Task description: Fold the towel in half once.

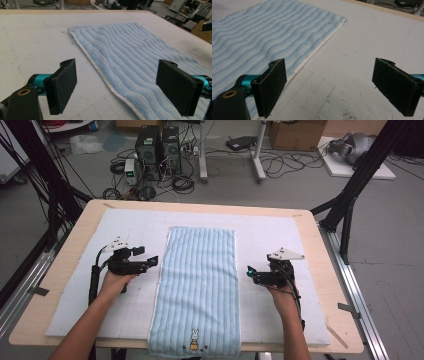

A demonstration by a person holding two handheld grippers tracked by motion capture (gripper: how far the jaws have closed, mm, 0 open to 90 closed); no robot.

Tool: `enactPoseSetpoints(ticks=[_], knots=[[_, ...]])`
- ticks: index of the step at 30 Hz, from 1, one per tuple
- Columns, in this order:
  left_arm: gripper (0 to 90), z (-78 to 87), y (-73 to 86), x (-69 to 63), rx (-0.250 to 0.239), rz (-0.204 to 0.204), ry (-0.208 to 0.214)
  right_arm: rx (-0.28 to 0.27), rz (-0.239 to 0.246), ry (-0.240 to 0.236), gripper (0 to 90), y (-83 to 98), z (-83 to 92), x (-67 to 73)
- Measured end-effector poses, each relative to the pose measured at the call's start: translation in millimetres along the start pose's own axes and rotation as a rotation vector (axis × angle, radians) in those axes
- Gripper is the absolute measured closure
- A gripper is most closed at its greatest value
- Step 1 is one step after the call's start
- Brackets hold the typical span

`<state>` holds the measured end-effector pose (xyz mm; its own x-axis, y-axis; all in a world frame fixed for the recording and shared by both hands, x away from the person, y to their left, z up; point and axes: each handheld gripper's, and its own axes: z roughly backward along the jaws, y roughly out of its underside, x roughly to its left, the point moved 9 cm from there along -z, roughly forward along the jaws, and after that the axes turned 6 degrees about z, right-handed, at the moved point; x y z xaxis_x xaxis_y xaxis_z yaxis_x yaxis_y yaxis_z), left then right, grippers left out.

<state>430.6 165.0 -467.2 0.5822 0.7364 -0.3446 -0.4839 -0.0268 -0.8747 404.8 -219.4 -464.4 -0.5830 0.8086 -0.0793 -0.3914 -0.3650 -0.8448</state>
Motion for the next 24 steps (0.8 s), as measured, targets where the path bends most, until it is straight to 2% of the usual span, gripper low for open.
enactPoseSetpoints(ticks=[5, 7, 8, 11, 13, 18, 20, 24], knots=[[18.5, 0.9, -9.2, 2.0, -0.003, 0.002, -0.013, -0.005, 0.001, -0.008, 11.7, -0.9, 1.5, 1.5], [18.5, -1.2, -14.2, 2.5, -0.014, 0.022, -0.011, -0.008, 0.002, -0.011, 11.6, -1.2, 1.6, 1.7], [18.6, -3.0, -15.5, 3.7, -0.009, 0.035, -0.005, -0.006, -0.005, -0.014, 11.6, -1.2, 1.5, 2.6], [20.6, -12.2, -17.8, 9.2, 0.03, 0.052, -0.027, 0.002, -0.003, -0.021, 11.7, -0.6, -0.7, 4.8], [21.5, -18.6, -20.8, 12.4, 0.038, 0.063, -0.031, 0.014, 0.0, -0.027, 11.6, 0.5, -3.6, 7.2], [22.2, -36.3, -28.0, 22.3, 0.06, 0.071, -0.079, 0.03, 0.005, -0.031, 11.7, 2.0, -7.4, 9.9], [23.4, -43.9, -30.7, 26.2, 0.08, 0.064, -0.108, 0.027, 0.006, -0.033, 11.7, 1.7, -7.6, 10.0], [26.0, -59.4, -37.9, 31.2, 0.099, 0.052, -0.138, 0.027, 0.001, -0.035, 11.7, 1.7, -7.5, 10.4]])
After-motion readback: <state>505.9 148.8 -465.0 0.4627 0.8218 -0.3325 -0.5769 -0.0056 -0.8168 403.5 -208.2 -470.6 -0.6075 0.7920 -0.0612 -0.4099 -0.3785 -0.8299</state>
